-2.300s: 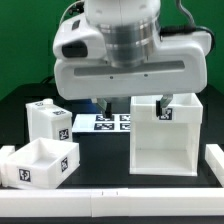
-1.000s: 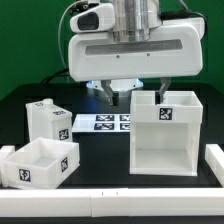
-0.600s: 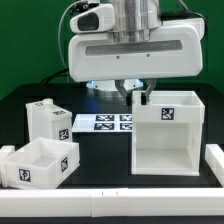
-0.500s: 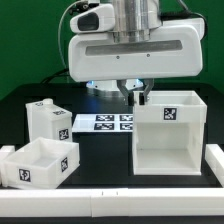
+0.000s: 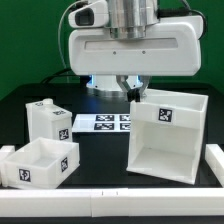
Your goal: Assemble drawer
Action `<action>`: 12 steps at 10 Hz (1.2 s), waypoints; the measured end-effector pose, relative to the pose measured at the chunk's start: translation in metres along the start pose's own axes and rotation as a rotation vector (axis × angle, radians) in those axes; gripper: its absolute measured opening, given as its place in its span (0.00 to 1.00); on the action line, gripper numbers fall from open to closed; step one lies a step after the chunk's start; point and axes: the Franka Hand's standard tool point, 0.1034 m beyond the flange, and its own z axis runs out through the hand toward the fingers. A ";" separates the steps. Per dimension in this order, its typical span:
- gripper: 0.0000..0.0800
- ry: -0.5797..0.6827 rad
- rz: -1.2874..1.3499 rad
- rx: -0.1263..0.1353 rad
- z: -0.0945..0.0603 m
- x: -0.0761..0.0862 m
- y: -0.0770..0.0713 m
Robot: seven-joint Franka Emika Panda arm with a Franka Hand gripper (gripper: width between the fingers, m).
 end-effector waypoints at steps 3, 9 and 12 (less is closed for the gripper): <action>0.04 0.016 0.249 0.058 0.002 0.002 0.001; 0.04 -0.072 0.936 0.134 0.002 0.000 -0.008; 0.04 -0.098 1.082 0.111 0.006 -0.012 -0.027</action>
Offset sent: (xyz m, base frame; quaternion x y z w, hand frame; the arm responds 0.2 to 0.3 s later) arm 0.0000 0.0000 0.0000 0.0000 0.0000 0.1938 0.9810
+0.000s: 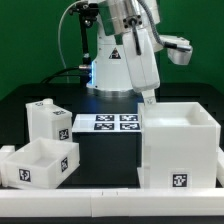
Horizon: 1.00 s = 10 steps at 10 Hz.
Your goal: Assemble drawer
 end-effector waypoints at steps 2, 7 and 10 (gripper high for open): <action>0.04 -0.004 -0.061 -0.011 0.003 -0.014 0.001; 0.04 -0.004 -0.096 -0.011 0.005 -0.022 0.000; 0.14 -0.008 -0.106 -0.009 0.004 -0.021 0.000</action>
Offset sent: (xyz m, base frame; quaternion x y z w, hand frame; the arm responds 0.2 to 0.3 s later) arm 0.0068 0.0210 -0.0016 -0.0265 0.0232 -0.0724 0.9968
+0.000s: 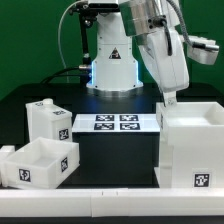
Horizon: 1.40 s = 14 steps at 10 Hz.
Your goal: Assemble drawer
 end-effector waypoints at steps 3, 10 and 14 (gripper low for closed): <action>0.74 -0.012 -0.123 0.056 -0.034 0.019 -0.011; 0.81 0.021 -0.685 0.042 -0.044 0.060 -0.010; 0.81 0.060 -1.166 0.041 -0.049 0.089 -0.023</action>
Offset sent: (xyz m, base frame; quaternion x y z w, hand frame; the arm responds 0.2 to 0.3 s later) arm 0.0139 -0.0437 0.0290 0.0334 -0.0202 -0.1425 0.9890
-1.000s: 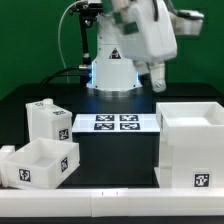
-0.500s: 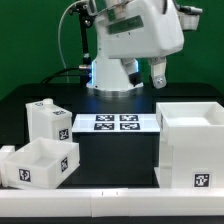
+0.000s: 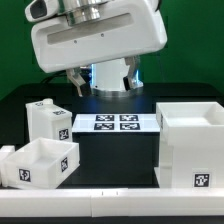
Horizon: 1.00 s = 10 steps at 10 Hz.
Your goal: Assemble drawer
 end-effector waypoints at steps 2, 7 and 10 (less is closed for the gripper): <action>0.81 -0.001 -0.141 -0.001 0.001 0.000 0.002; 0.81 0.010 -0.792 -0.028 0.000 0.010 0.044; 0.81 -0.001 -0.959 -0.044 0.000 0.010 0.047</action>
Offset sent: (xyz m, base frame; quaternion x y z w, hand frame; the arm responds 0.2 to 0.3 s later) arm 0.0003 -0.0410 -0.0159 0.0292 -0.0018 -0.4539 0.8906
